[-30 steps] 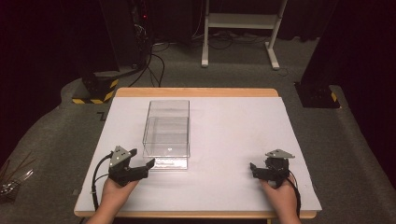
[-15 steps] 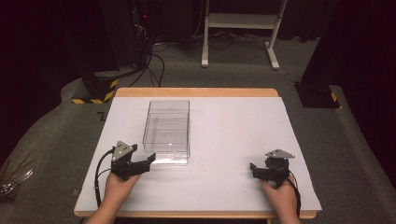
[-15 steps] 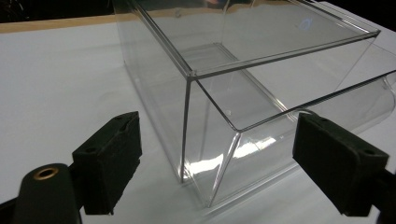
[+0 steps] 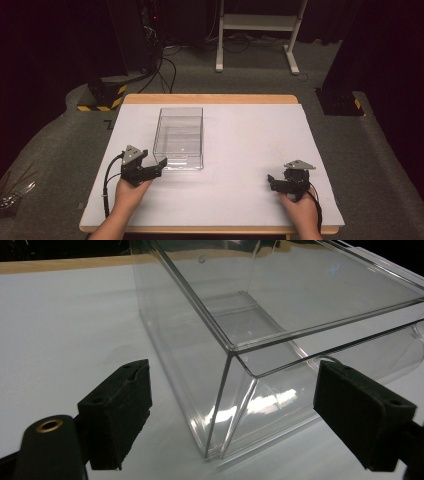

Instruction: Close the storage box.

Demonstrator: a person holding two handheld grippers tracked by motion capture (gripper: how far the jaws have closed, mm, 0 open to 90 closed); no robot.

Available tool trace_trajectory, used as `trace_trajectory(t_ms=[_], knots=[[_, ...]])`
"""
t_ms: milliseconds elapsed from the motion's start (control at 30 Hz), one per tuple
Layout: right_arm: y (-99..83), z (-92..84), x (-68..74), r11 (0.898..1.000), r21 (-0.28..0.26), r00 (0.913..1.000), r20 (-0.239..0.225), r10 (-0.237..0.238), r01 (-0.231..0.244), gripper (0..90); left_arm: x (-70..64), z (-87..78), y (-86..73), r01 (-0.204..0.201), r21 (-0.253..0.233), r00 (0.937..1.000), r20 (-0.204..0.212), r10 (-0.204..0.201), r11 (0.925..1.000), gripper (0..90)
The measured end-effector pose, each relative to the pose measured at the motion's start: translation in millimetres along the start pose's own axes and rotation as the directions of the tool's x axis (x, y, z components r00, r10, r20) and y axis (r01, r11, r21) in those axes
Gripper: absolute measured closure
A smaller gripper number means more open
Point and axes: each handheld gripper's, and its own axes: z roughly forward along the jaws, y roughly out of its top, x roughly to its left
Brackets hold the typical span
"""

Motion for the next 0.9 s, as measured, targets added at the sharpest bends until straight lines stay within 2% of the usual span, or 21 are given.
trace_trajectory(t_ms=[367,633,900], knots=[[0.0,0.0,-0.2,1.0,-0.001,1.0,0.0,-0.002,0.002,10.3,2.7,13.0,-0.8,0.005,0.022,0.9999,-0.009,-0.005,0.9997,16.3],[0.0,0.0,-0.2,1.0,-0.001,1.0,0.0,-0.002,0.002,10.3,6.1,21.7,-0.5,0.029,0.016,0.9995,-0.01,-0.029,0.9994,17.5],[0.0,0.1,-0.3,1.0,-0.002,1.0,-0.001,-0.003,0.003,10.3,6.9,30.0,-1.8,0.037,0.023,0.9989,-0.029,-0.037,0.999,18.3]])
